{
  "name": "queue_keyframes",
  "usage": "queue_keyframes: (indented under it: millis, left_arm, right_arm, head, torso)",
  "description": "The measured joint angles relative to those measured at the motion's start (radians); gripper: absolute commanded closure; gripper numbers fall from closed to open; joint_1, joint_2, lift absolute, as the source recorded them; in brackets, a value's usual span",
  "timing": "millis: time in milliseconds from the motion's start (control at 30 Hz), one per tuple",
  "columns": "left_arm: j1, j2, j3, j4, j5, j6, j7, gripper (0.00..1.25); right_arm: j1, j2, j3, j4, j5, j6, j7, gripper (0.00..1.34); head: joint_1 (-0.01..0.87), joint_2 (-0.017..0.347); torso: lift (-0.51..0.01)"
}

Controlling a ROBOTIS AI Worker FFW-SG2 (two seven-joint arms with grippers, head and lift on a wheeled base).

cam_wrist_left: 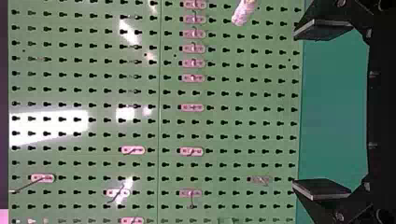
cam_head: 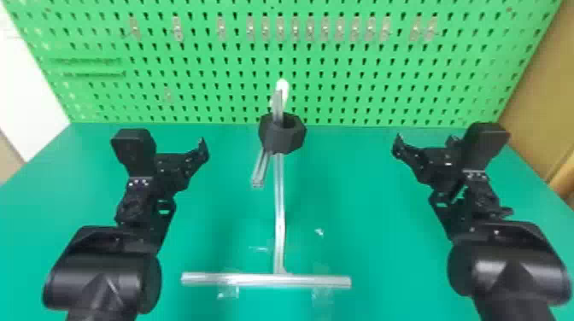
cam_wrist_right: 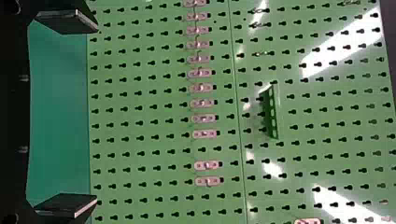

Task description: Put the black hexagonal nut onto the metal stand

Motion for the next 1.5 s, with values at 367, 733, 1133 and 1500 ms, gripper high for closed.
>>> queue_keyframes:
  millis: [367, 733, 1133, 1500]
  left_arm:
    - [0.0, 0.0, 0.002, 0.0, -0.008, 0.0, 0.0, 0.16]
    - [-0.002, 0.0, 0.0, 0.0, -0.01, 0.0, 0.0, 0.16]
    - [-0.003, 0.0, -0.001, 0.0, -0.007, 0.0, 0.0, 0.16]
    - [-0.003, 0.0, -0.001, 0.0, -0.004, 0.0, 0.0, 0.16]
  right_arm:
    - [0.002, -0.006, 0.002, 0.0, -0.002, 0.002, -0.002, 0.03]
    - [0.002, -0.006, 0.001, 0.0, -0.005, 0.018, -0.002, 0.03]
    - [0.001, -0.009, 0.006, 0.0, -0.008, 0.03, -0.002, 0.03]
    - [-0.001, -0.011, 0.009, 0.0, -0.014, 0.035, -0.002, 0.05]
  head:
    - [0.693, 0.081]
    - [0.693, 0.081]
    - [0.693, 0.081]
    - [0.693, 0.081]
  torso:
    - [-0.001]
    - [-0.001]
    - [-0.001]
    - [-0.001]
